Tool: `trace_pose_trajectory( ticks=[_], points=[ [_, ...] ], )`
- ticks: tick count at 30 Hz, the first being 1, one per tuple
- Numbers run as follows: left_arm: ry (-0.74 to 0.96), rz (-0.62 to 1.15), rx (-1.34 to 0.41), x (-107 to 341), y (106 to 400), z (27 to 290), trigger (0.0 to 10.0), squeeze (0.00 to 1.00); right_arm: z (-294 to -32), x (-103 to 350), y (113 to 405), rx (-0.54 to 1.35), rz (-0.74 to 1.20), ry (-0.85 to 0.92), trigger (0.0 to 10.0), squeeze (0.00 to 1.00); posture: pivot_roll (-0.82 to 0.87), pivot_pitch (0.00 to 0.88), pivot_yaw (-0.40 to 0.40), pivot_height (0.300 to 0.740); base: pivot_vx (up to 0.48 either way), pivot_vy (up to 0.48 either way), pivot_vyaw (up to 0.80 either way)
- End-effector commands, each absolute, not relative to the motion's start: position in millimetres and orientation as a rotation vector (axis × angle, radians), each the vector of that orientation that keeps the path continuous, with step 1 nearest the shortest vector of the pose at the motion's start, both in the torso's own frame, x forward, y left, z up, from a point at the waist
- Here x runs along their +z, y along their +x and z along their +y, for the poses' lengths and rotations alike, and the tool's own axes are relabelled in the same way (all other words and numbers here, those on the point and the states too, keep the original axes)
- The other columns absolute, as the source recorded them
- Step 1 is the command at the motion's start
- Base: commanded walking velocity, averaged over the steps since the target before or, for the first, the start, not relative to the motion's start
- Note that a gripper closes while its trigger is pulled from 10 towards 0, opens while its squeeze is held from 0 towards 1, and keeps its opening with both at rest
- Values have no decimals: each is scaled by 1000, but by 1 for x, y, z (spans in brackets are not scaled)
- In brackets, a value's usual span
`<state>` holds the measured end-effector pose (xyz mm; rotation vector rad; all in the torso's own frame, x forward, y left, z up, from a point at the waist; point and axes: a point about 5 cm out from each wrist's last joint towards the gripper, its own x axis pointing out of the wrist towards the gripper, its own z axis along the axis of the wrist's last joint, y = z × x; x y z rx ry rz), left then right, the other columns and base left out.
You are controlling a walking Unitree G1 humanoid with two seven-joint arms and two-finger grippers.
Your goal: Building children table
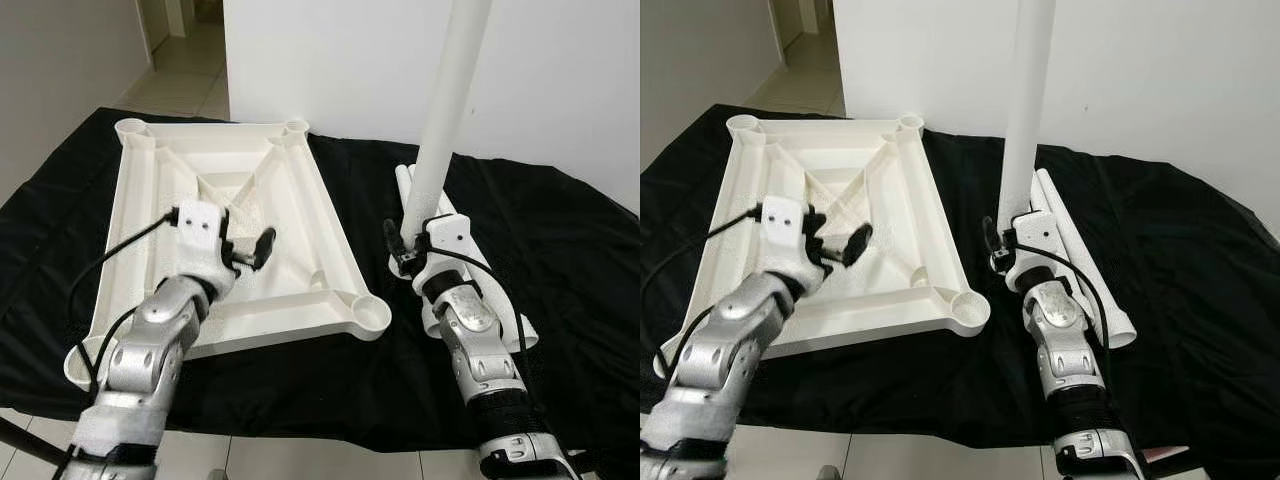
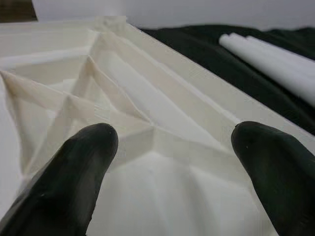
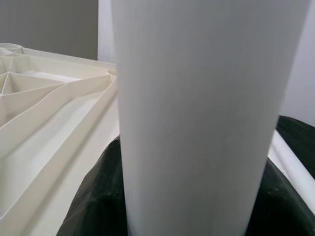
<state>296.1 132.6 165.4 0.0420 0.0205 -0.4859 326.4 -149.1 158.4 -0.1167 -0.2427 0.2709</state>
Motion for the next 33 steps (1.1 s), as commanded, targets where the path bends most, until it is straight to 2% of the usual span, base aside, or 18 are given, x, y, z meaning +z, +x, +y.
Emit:
trace_pose_trajectory(
  ticks=[1,6,14,18,20,24,33],
  points=[
    [102,57,-803,158,281,113,10000,0,-147,158,324,295,-241,-106,10000,0,74,66,-67,740,0,0,0],
    [157,119,-888,147,272,106,10000,0,-141,157,321,353,-245,-87,10000,0,72,68,-67,740,0,0,0],
    [192,136,-926,145,266,101,10000,0,-127,146,313,459,-223,-63,10000,0,72,68,-67,740,0,0,0],
    [197,140,-932,145,264,100,10000,0,-120,141,308,492,-211,8,10000,0,83,77,-72,740,0,0,0],
    [197,142,-955,146,262,100,10000,0,-116,137,303,495,-201,113,10000,0,82,79,-70,740,0,0,0],
    [209,143,-986,146,259,100,10000,0,-116,136,300,490,-195,164,10000,0,80,80,-69,740,0,0,0],
    [240,187,-1035,140,254,98,10000,0,-125,116,285,488,-122,161,10000,0,72,73,-70,740,0,0,0]
  ],
)
